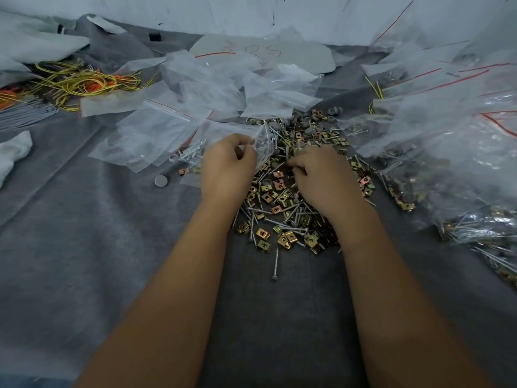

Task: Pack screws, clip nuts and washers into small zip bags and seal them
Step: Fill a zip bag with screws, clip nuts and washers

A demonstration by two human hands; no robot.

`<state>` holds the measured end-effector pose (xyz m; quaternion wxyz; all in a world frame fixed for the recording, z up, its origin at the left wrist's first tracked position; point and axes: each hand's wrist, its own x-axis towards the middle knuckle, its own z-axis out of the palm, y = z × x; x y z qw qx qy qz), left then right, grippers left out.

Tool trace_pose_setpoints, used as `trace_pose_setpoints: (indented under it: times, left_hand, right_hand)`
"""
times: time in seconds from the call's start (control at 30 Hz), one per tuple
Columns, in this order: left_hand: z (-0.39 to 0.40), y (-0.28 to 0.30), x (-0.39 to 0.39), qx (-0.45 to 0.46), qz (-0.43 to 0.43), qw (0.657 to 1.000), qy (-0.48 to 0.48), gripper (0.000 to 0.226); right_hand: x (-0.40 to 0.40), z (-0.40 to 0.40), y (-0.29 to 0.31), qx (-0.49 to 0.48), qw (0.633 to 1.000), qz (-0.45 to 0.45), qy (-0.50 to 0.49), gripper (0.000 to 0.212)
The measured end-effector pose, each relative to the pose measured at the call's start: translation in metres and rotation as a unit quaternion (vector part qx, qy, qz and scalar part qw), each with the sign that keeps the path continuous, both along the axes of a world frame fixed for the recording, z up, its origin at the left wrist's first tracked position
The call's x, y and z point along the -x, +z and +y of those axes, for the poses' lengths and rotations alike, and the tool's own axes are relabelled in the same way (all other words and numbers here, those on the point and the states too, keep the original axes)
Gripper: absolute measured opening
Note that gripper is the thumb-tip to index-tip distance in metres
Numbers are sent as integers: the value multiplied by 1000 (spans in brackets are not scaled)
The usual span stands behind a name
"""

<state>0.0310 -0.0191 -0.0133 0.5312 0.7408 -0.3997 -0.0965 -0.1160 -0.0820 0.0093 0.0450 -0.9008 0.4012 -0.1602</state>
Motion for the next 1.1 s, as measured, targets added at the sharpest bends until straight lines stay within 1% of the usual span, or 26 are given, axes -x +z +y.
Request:
trace_pose_setpoints:
  times: [0.13,0.2,0.3,0.37,0.43,0.5,0.57,0.67,0.77,0.87,1.03,1.1]
  left_hand:
    - [0,-1,-2,-1,22,1000,7,21]
    - [-1,-1,-2,-3,23,1000,10,20]
    - [-1,0,-2,-3,11,1000,11,19]
    - [-1,0,-1,-9,5,1000,11,19]
    - [0,-1,1,-16,-3,1000,2,18]
    - [0,-1,2,-17,-5,1000,-5,17]
    - [0,-1,3,-20,-9,1000,-8,16]
    - [-1,-1,4,-21,-7,1000,-15,19]
    - [0,0,4,-13,-13,1000,-25,22]
    - [1,0,5,-13,-48,999,-19,24]
    - [3,2,11,-39,-117,992,-21,29]
    - [4,3,12,-38,-129,991,-27,29]
  right_hand:
    - [10,-7,4,-9,996,42,-72,37]
    - [19,-9,6,-15,992,45,-117,37]
    - [26,-8,9,26,983,40,-175,34]
    - [23,-6,12,48,987,-8,-154,26]
    - [13,-2,12,35,992,-46,-111,23]
    - [0,3,9,14,996,-7,-84,27]
    - [-10,5,4,13,996,34,-84,30]
    - [-16,1,-1,18,995,23,-95,24]
    - [-14,0,-2,4,996,-16,-87,16]
    - [-8,0,-3,2,992,-106,-67,7]
    - [-3,2,2,-44,957,-282,-59,10]
    - [-6,5,4,-52,942,-329,-45,14]
